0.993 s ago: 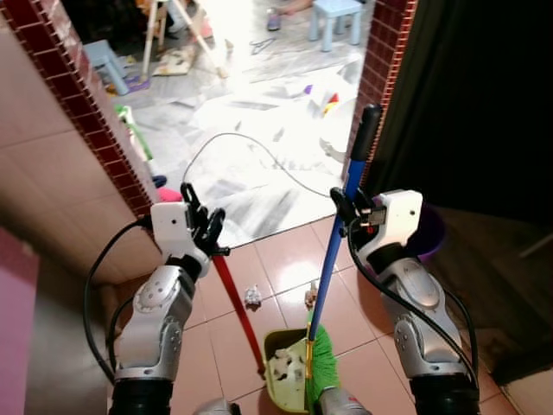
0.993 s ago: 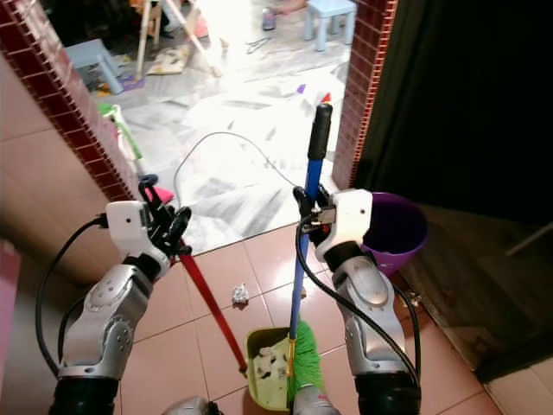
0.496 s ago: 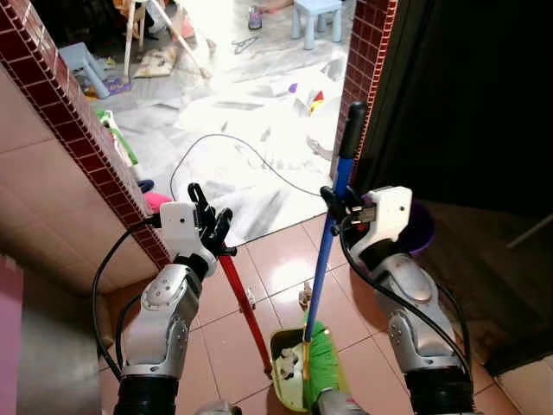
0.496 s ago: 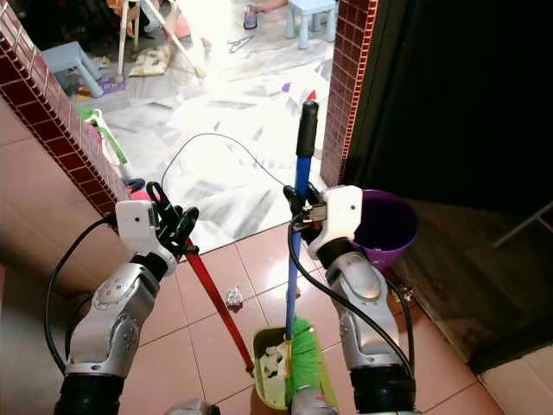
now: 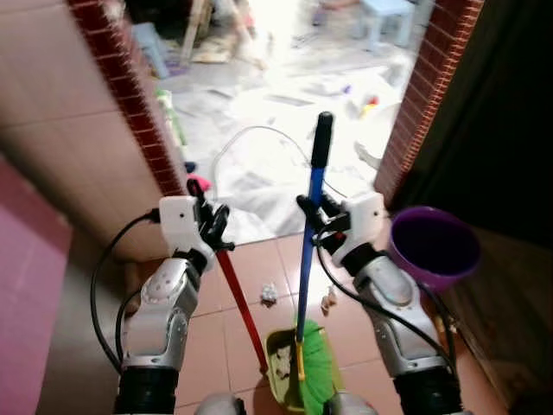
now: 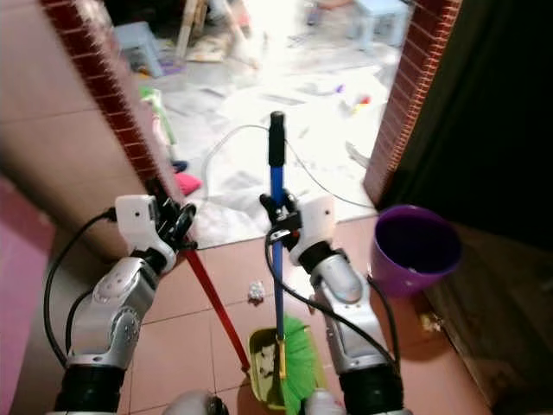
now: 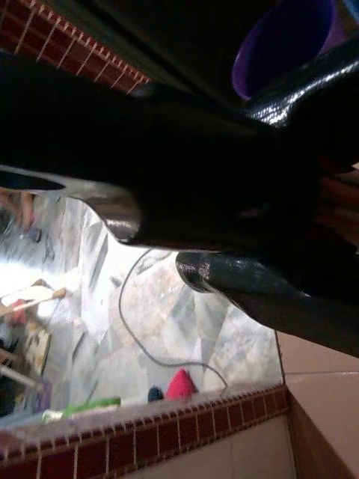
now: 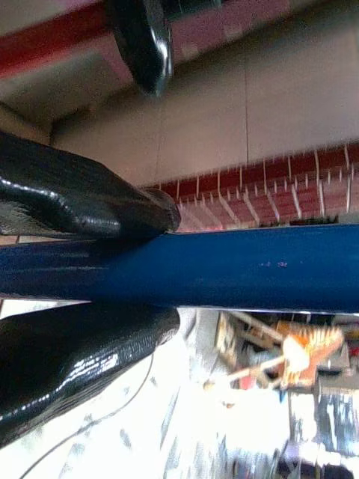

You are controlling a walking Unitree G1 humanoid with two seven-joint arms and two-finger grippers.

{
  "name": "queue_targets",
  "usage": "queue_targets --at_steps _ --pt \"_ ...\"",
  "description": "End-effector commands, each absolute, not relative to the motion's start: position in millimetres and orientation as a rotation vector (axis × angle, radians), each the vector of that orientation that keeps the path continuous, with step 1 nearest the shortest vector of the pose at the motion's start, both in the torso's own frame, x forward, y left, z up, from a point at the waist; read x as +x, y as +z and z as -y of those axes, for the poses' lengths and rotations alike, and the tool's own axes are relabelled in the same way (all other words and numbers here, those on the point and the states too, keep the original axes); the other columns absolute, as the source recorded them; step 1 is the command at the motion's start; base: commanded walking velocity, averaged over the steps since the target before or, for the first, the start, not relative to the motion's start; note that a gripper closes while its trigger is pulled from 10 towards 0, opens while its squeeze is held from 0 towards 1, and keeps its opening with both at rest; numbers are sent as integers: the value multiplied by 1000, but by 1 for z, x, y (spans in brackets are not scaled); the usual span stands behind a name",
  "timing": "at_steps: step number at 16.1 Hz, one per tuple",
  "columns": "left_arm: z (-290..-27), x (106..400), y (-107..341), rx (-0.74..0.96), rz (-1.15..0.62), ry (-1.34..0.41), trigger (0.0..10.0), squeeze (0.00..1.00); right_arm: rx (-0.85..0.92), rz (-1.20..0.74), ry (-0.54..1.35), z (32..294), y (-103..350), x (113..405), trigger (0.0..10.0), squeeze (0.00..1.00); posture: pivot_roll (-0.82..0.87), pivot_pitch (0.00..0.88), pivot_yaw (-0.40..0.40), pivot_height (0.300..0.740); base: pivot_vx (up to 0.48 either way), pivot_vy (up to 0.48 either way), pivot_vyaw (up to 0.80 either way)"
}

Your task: Sweep floor

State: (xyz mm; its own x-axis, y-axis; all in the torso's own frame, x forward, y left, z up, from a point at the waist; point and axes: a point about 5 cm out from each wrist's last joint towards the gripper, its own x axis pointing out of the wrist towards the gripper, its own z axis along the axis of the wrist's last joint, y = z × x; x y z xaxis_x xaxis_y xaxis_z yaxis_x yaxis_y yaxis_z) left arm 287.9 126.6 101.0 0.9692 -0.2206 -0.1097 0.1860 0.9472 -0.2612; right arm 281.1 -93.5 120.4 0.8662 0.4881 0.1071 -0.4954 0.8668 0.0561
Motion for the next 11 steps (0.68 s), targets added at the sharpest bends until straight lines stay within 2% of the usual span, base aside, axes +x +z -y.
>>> queue_targets --at_steps 1,11 --pt "-119 292 116 -306 -60 -232 10000 0 91 93 508 96 119 281 10000 0 -155 0 87 740 0 -304 0" --pt "-117 291 112 -305 -77 -247 10000 0 62 85 474 108 116 284 10000 0 -159 0 90 740 0 -350 0"
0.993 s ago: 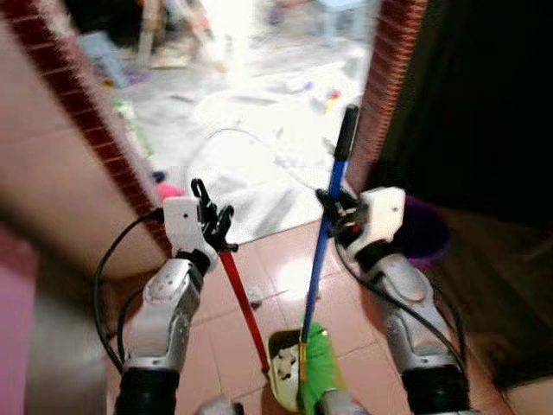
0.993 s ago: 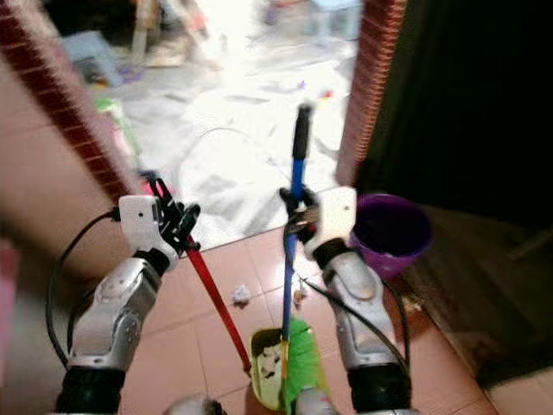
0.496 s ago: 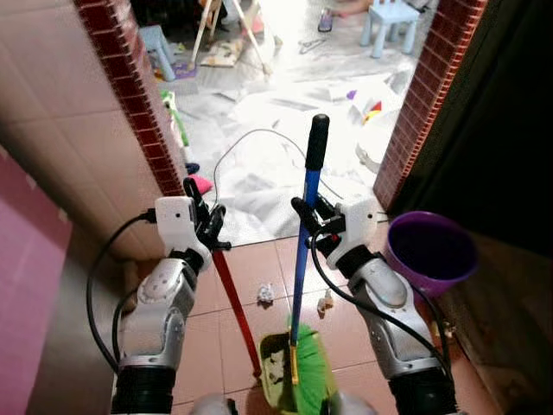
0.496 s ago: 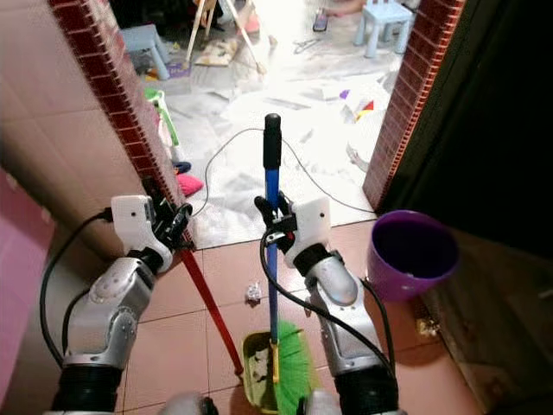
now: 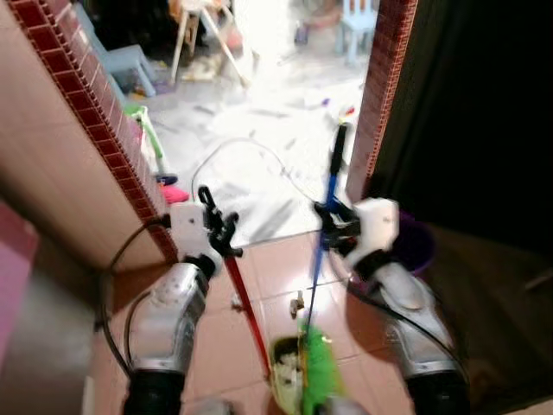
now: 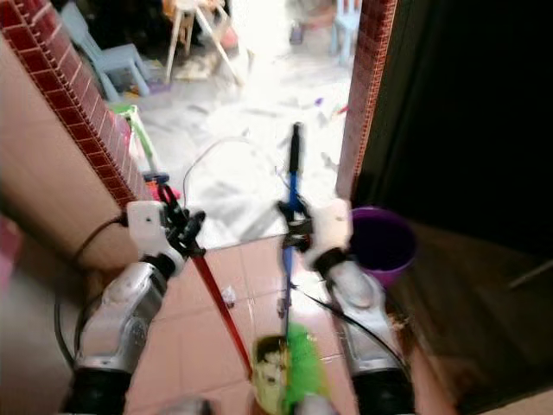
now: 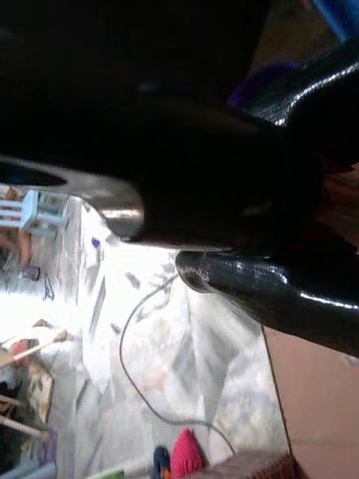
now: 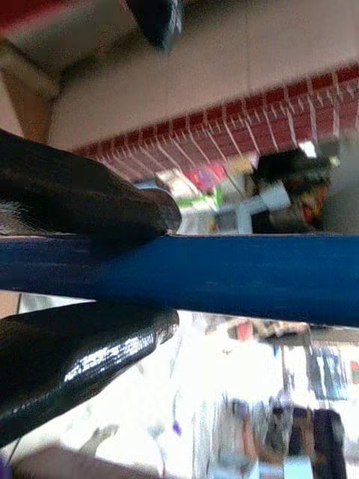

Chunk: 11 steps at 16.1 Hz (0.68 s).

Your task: Sweep floor

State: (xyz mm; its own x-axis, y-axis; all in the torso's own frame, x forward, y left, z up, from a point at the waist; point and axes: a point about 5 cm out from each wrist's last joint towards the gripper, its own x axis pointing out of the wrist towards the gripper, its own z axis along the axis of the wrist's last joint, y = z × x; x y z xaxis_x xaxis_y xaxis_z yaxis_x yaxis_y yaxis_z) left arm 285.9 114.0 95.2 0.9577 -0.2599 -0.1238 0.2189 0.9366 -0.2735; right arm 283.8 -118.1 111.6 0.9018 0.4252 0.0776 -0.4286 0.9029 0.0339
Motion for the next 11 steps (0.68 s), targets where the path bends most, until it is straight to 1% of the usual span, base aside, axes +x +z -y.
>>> queue_targets --at_steps 1,10,11 --pt "-117 291 112 -310 -78 -246 10000 0 62 85 472 108 115 285 10000 0 -159 0 90 740 0 0 0" --pt "-119 293 114 -324 -56 -234 10000 0 64 87 457 111 115 285 10000 0 -168 0 89 740 0 0 0" --pt "-119 293 114 -326 -55 -235 10000 0 61 86 457 111 115 285 10000 0 -168 0 89 740 0 277 -488"
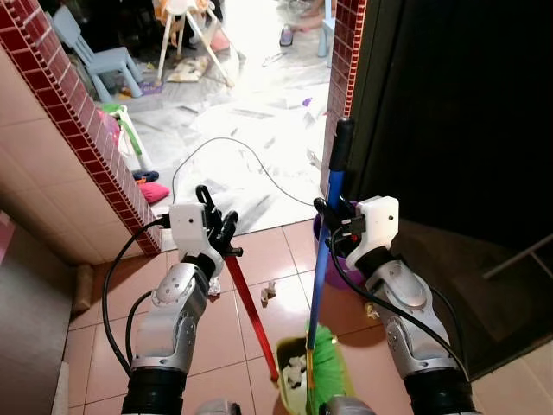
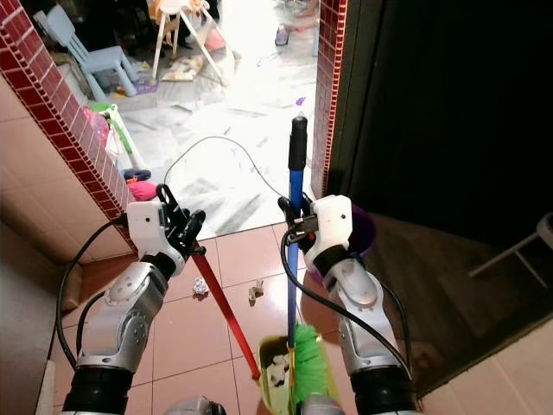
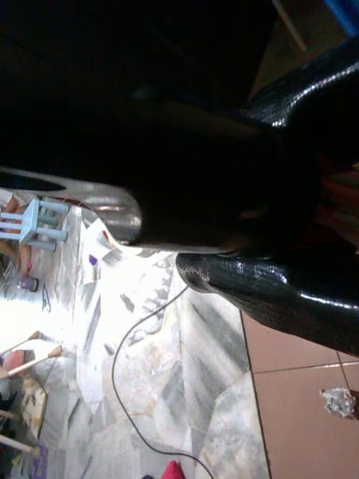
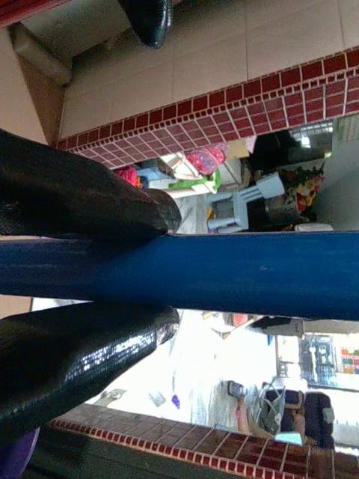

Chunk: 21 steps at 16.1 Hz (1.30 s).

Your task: Sweep floor

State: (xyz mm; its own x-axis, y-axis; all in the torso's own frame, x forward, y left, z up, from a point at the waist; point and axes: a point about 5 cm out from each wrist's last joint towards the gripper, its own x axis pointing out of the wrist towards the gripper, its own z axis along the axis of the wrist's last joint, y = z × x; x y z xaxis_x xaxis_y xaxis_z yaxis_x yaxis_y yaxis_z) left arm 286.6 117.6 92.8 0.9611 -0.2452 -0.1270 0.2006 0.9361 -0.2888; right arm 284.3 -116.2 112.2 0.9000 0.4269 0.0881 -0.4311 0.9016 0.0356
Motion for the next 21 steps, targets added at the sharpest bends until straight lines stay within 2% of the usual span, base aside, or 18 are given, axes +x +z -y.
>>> queue_targets --at_steps 1,17,21 --pt "-118 293 114 -329 -54 -236 10000 0 58 85 458 112 115 284 10000 0 -169 0 90 740 0 277 -488" --pt "-118 291 113 -320 -51 -250 10000 0 53 84 456 111 114 283 10000 0 -170 0 93 740 0 440 -800" --pt "-123 291 124 -295 16 -243 10000 0 31 103 435 119 116 282 10000 0 -148 0 86 740 0 0 0"
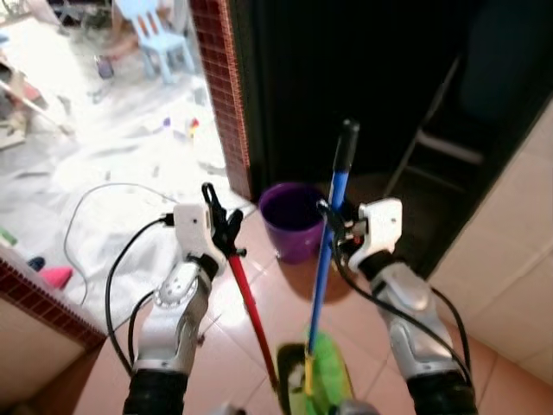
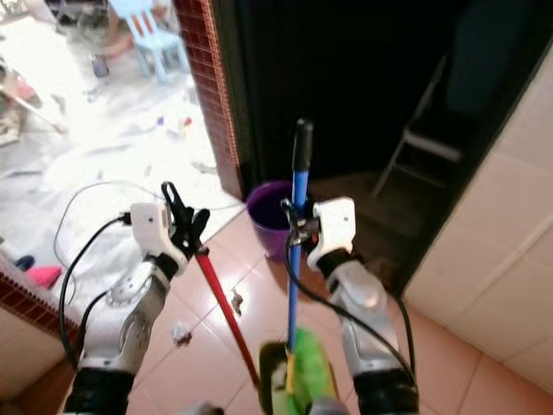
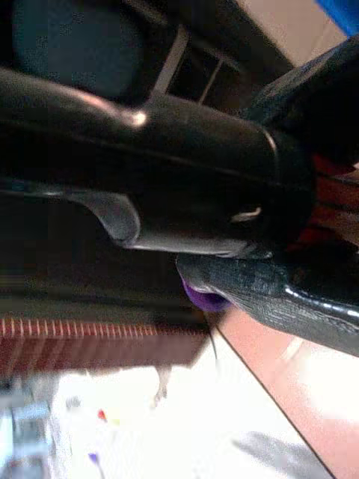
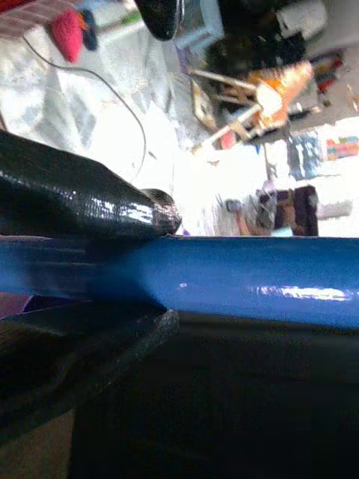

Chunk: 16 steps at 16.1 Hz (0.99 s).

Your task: Sweep floor

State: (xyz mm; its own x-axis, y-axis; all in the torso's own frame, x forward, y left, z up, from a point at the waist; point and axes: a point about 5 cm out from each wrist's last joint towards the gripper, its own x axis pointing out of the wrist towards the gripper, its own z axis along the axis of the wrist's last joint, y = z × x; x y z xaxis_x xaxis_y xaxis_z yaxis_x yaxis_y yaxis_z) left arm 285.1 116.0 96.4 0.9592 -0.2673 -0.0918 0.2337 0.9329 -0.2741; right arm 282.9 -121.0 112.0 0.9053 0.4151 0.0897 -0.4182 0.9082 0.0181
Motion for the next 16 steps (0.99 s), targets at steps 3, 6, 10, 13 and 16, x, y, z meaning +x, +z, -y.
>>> queue_targets --at_steps 3,6,10,13,16 --pt "-127 290 122 -290 12 -229 10000 0 14 127 412 133 125 283 10000 0 -150 0 88 740 0 0 0" --pt "-129 291 115 -252 1 -214 10000 0 -38 156 386 148 135 285 10000 0 -156 0 91 740 0 0 0" --pt "-148 299 120 -188 50 -90 10000 0 -160 152 288 166 133 286 10000 0 -161 0 85 740 0 0 0" --pt "-154 303 117 -181 44 -66 10000 0 -141 194 262 171 140 283 10000 0 -162 0 86 740 0 0 0" --pt "-155 303 113 -168 38 -40 10000 0 -184 252 218 176 153 288 10000 0 -171 0 92 740 0 0 0"
